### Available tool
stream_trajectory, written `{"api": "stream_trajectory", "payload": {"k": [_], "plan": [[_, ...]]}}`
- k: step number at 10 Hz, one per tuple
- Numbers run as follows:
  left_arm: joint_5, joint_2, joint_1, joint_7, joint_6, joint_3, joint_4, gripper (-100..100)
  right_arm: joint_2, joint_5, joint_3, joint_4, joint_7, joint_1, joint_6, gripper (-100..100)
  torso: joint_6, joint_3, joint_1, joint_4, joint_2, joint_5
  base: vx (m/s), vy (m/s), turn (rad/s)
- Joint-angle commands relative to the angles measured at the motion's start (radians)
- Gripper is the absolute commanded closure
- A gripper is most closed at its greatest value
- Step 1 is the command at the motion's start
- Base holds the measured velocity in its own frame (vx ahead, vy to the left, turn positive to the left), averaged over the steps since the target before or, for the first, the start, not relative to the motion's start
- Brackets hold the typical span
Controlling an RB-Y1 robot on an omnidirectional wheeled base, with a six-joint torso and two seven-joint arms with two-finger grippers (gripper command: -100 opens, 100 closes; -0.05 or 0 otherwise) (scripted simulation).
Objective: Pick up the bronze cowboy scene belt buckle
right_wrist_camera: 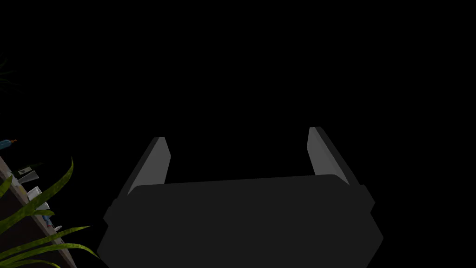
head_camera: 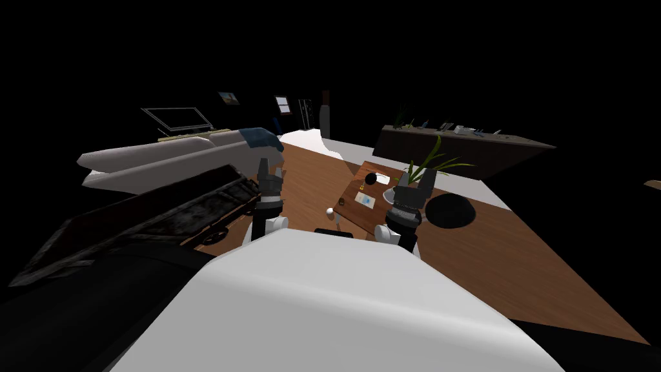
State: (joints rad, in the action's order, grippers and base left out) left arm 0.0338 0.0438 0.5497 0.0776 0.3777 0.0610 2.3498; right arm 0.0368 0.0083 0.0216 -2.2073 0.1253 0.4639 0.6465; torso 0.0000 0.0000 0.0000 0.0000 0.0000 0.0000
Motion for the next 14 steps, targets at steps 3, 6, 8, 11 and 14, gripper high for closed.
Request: {"api": "stream_trajectory", "payload": {"k": [3, 6, 8, 11, 14], "plan": [[0.0, 0.0, 0.0, 0.0, 0.0, 0.0, 0.0, 0, -0.064, -0.01, -0.01, 0.063, 0.018, -0.012, -0.032, -100, 0.0, 0.001, 0.002, 0.0, 0.002, 0.0, -0.025, 0.036, 0.085], [0.0, 0.0, 0.0, 0.0, 0.0, 0.0, 0.0, 0, -0.113, -0.021, -0.02, 0.147, 0.042, -0.027, -0.073, -100, 0.0, 0.0, 0.003, 0.0, 0.0, 0.001, -0.007, 0.043, 0.118], [0.0, 0.0, 0.0, 0.0, 0.0, 0.0, 0.0, 0, -0.142, -0.029, -0.026, 0.219, 0.061, -0.04, -0.107, -100, 0.0, 0.0, 0.002, 0.0, 0.0, 0.001, 0.001, 0.045, 0.155], [0.0, 0.0, 0.0, 0.0, 0.0, 0.0, 0.0, 0, -0.168, -0.037, -0.032, 0.282, 0.082, -0.055, -0.145, -100, 0.0, 0.0, 0.002, 0.0, 0.0, 0.0, 0.008, 0.035, 0.12], [0.0, 0.0, 0.0, 0.0, 0.0, 0.0, 0.0, 0, -0.18, -0.04, -0.034, 0.346, 0.093, -0.063, -0.164, -100, 0.0, 0.0, 0.002, 0.0, 0.0, 0.0, 0.005, 0.029, 0.07]]}}
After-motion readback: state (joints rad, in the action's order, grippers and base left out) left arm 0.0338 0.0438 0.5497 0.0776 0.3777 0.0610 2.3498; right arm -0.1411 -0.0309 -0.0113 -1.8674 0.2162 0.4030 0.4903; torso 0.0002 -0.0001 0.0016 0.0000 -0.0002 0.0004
